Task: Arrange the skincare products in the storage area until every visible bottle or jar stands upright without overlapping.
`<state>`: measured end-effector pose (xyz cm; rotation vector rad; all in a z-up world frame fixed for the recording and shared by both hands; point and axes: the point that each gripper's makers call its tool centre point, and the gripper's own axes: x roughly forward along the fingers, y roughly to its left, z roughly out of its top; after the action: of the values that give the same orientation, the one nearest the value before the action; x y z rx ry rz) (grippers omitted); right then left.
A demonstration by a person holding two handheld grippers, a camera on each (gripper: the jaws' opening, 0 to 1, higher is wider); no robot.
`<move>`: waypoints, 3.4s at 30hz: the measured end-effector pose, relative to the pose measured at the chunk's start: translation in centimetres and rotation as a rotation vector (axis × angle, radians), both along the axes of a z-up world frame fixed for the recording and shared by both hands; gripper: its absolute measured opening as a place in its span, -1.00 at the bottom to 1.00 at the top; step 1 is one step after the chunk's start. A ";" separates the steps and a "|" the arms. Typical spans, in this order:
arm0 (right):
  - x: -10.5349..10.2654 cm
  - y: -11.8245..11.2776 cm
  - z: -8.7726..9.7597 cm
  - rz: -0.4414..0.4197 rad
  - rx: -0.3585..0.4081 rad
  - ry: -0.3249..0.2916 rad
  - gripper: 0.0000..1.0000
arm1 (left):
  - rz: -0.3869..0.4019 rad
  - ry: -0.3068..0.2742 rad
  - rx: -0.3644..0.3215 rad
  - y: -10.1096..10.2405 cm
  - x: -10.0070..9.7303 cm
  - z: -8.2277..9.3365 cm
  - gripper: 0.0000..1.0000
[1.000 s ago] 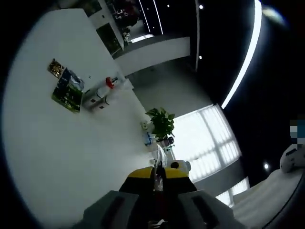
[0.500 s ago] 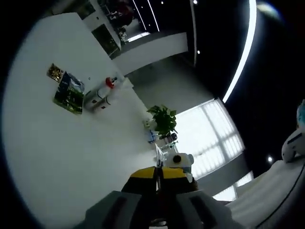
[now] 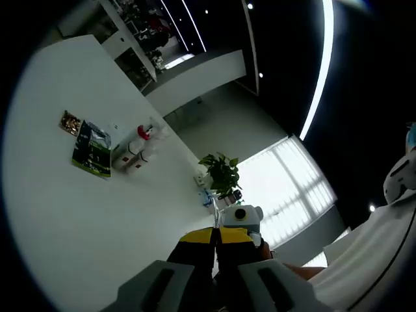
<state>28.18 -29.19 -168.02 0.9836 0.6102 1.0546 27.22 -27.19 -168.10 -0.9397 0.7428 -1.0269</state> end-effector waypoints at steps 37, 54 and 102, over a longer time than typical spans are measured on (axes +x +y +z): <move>2.0 -4.5 -4.9 -0.278 -0.426 -0.069 0.46 | 0.184 0.114 0.048 1.3 4.4 -3.1 -0.99; 0.7 -7.1 -7.7 -0.355 -0.617 -0.050 0.98 | 0.307 0.216 0.075 3.9 8.8 -6.7 -0.99; 1.6 -9.1 -8.9 -0.408 -0.855 -0.017 0.11 | 0.318 0.320 0.251 8.4 19.9 -17.3 -0.98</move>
<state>29.82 -38.29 -176.94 0.3147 0.7166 0.3592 47.15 -18.83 -185.40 -0.9755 0.9281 -0.4959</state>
